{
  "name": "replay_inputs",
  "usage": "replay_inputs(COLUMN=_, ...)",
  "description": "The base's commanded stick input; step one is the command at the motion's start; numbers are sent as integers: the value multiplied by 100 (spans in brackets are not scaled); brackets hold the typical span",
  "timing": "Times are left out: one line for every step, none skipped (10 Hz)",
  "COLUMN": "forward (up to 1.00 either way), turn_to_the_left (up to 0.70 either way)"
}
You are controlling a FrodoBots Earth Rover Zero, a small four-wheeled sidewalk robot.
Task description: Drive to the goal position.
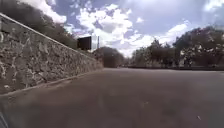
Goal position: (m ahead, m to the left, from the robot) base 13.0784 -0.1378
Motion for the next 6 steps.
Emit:
replay_inputs(forward=70, turn_to_the_left=0)
replay_inputs(forward=70, turn_to_the_left=0)
replay_inputs(forward=70, turn_to_the_left=0)
replay_inputs(forward=70, turn_to_the_left=0)
replay_inputs(forward=70, turn_to_the_left=0)
replay_inputs(forward=70, turn_to_the_left=0)
